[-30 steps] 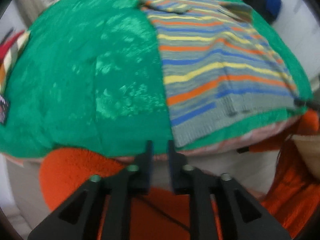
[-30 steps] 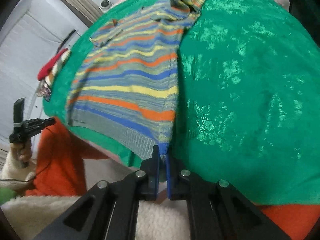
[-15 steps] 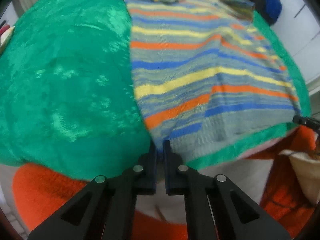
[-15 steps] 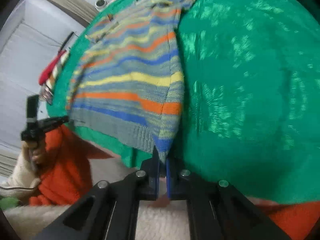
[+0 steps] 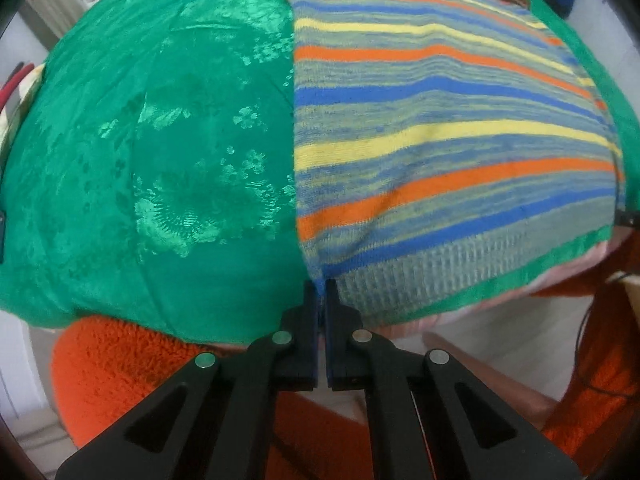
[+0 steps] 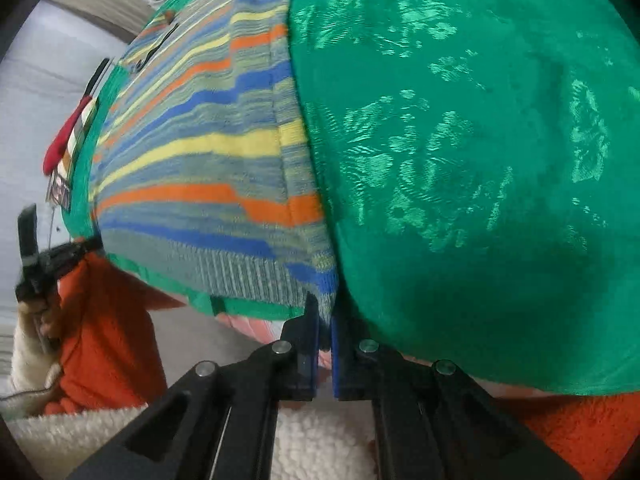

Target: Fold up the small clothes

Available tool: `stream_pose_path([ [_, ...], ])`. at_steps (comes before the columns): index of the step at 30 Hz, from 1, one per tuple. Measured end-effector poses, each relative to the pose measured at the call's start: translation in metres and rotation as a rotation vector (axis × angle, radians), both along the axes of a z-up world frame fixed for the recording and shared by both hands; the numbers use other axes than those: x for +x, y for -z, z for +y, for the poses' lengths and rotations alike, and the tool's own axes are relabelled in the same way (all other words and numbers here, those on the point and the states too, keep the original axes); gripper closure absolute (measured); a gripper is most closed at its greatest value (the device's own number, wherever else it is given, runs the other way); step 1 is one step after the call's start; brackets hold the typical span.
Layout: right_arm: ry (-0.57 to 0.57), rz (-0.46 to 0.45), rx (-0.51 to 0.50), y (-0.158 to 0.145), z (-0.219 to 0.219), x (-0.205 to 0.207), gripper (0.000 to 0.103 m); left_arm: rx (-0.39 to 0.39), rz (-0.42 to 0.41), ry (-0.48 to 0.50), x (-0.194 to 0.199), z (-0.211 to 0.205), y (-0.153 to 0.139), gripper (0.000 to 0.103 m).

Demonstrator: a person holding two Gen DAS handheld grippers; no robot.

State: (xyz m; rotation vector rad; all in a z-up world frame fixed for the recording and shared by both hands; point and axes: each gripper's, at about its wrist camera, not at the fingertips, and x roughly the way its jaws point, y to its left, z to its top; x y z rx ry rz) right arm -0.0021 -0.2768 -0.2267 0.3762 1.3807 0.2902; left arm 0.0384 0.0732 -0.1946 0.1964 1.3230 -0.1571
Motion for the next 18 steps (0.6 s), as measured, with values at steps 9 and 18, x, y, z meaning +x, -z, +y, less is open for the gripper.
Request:
stream_pose_path([
  [9, -0.081, -0.041, -0.238, -0.072, -0.024, -0.014, 0.066, 0.060, -0.216, -0.057, -0.028, 0.006, -0.079, 0.033],
  [18, -0.420, -0.480, -0.353, -0.152, 0.058, 0.138, 0.046, -0.048, -0.530, -0.229, 0.020, -0.019, -0.083, 0.021],
])
